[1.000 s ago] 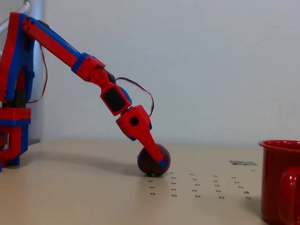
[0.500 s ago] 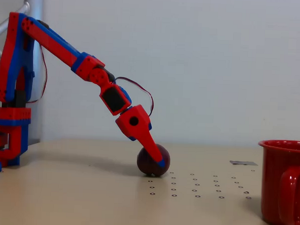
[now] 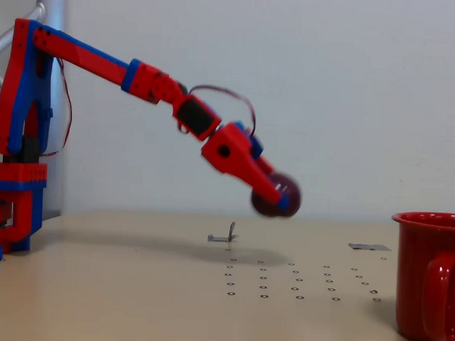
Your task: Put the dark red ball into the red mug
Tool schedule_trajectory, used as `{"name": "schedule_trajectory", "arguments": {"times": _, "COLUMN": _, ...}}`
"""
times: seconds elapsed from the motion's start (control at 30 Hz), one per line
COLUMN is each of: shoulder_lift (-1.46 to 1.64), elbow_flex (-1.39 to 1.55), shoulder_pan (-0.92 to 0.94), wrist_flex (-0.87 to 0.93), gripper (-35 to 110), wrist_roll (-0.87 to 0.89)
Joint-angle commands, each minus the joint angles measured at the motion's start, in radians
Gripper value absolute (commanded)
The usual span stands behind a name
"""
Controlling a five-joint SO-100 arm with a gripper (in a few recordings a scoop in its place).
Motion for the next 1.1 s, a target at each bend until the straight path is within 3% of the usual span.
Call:
{"name": "schedule_trajectory", "arguments": {"times": 0.0, "shoulder_lift": 0.034, "elbow_flex": -0.175, "shoulder_pan": 0.031, "wrist_flex": 0.052, "gripper": 19, "wrist_roll": 0.043}}
{"name": "schedule_trajectory", "arguments": {"times": 0.47, "shoulder_lift": -0.236, "elbow_flex": -0.785, "shoulder_pan": 0.158, "wrist_flex": 0.138, "gripper": 19, "wrist_roll": 0.018}}
{"name": "schedule_trajectory", "arguments": {"times": 1.07, "shoulder_lift": -0.535, "elbow_flex": -1.216, "shoulder_pan": 0.311, "wrist_flex": 0.084, "gripper": 19, "wrist_roll": -0.08}}
